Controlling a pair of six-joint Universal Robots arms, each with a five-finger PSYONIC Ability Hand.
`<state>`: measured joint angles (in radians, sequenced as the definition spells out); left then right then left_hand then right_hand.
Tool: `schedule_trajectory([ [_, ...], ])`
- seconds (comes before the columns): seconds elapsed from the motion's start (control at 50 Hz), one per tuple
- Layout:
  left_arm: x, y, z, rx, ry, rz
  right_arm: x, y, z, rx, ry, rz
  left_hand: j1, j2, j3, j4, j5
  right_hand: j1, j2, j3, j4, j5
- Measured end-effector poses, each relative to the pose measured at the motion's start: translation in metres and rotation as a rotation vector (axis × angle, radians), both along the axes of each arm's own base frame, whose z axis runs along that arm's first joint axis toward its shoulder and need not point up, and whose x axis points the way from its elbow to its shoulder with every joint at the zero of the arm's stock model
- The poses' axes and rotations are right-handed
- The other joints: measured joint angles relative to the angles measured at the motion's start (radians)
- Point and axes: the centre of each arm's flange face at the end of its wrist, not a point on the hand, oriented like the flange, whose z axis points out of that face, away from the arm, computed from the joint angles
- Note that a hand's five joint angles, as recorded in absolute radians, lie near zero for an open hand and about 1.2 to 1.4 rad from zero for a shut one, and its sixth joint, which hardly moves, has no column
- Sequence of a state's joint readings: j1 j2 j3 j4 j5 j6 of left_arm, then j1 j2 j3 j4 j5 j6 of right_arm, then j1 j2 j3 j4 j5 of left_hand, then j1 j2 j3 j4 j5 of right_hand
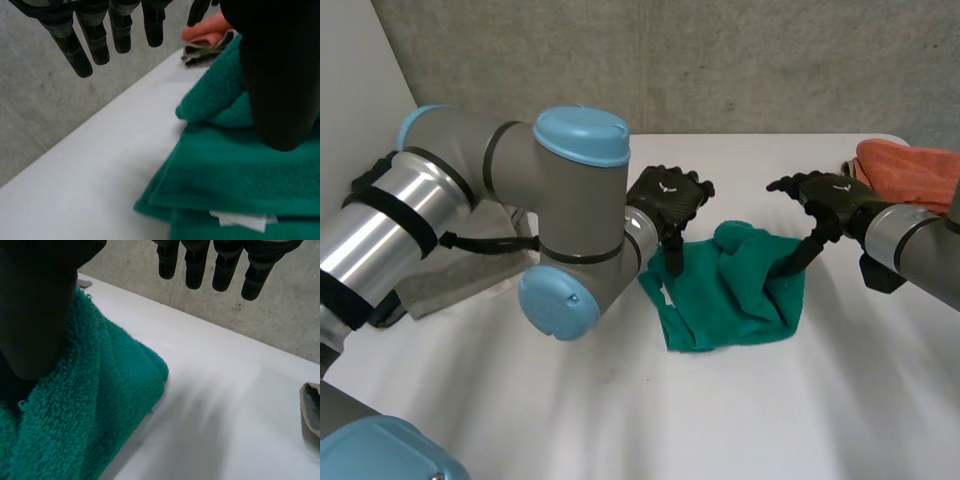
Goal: Fold the laundry.
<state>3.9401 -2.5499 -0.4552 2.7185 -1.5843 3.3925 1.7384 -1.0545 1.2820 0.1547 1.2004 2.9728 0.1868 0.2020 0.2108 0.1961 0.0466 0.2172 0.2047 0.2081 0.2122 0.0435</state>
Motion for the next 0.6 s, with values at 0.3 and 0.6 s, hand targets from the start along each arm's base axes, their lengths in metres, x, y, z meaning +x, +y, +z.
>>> schedule_trajectory([
  [0.3, 0.029, -0.007, 0.039, -0.050, 0.046, 0.064, 0.001, 0.046, 0.013, -0.116, 0.035, -0.001, 0.000, 0.000, 0.000, 0.000, 0.000, 0.113, 0.124, 0.127, 0.121, 0.124],
  [0.6, 0.036, 0.001, 0.033, -0.031, 0.038, 0.048, 0.031, 0.063, -0.028, -0.160, 0.093, 0.063, 0.000, 0.000, 0.000, 0.000, 0.000, 0.296, 0.305, 0.303, 0.301, 0.294],
])
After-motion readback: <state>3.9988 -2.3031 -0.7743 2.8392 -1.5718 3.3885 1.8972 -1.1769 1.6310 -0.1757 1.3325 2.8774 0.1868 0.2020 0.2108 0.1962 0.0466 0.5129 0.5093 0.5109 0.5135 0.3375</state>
